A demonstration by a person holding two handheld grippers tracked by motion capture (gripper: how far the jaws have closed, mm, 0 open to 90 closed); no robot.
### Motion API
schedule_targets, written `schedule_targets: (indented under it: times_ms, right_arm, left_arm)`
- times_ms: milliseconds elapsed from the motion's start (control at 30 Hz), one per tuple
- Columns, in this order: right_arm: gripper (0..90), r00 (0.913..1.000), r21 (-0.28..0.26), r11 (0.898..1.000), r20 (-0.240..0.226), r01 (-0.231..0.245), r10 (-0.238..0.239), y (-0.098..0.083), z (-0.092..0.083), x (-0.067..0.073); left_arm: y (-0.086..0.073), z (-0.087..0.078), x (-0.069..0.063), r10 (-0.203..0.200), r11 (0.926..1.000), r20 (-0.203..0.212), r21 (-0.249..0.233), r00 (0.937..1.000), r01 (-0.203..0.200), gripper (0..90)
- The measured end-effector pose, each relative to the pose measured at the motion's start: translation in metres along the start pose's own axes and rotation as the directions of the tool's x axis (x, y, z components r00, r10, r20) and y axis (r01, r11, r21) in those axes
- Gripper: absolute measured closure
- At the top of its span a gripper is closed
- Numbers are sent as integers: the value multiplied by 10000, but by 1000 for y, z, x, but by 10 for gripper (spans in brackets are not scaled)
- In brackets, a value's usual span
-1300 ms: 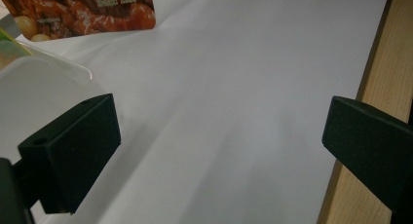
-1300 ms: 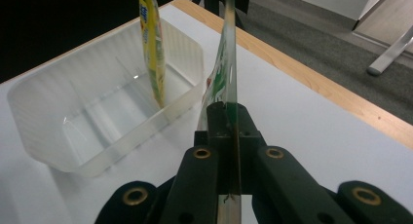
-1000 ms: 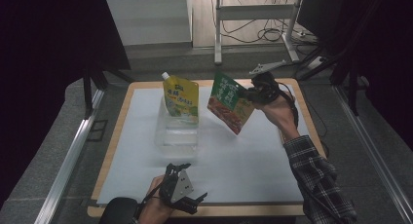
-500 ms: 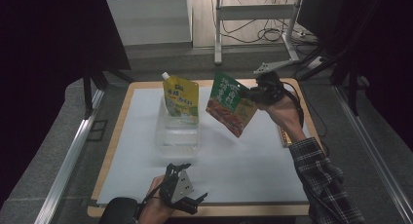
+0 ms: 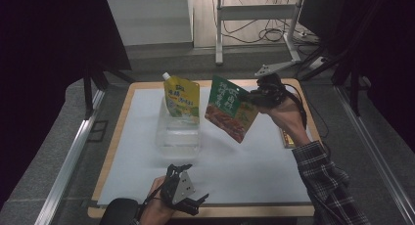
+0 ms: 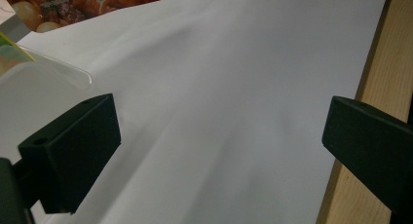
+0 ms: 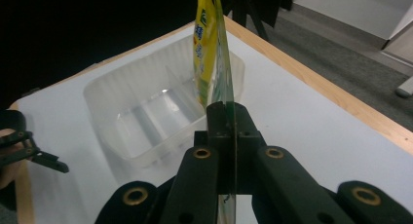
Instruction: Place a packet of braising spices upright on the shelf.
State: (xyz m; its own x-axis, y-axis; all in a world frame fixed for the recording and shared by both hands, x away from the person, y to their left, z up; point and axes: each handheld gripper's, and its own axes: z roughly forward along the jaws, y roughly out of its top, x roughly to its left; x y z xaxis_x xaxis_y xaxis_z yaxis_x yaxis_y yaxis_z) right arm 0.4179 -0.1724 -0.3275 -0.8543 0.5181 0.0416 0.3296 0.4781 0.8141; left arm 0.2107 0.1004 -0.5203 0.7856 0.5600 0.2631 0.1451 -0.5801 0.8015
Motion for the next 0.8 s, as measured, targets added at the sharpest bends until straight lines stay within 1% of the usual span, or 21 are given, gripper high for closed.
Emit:
schedule_targets:
  times_ms: [267,367,433,500,800]
  right_arm:
    - [892,9988,-149,9999,-494,46,-53,6,0,6]
    - [892,9975,-194,9998,-698,43,-56,9,4,7]
    - [892,9968,-192,9998,-803,46,-61,11,7,8]
    - [892,9957,-186,9998,-918,75,-92,14,10,9]
    - [892,9920,-255,9994,-1233,238,-267,26,22,15]
  left_arm:
    - [0,-1,1,-126,9998,97,-127,9999,127,1]
    - [0,-2,2,-199,9997,134,-171,9997,201,0]
    - [0,-2,2,-318,9991,157,-278,9994,322,0]
    - [0,-3,3,-299,9992,178,-253,9994,303,0]
    - [0,-4,4,-516,9980,313,-352,9982,527,0]
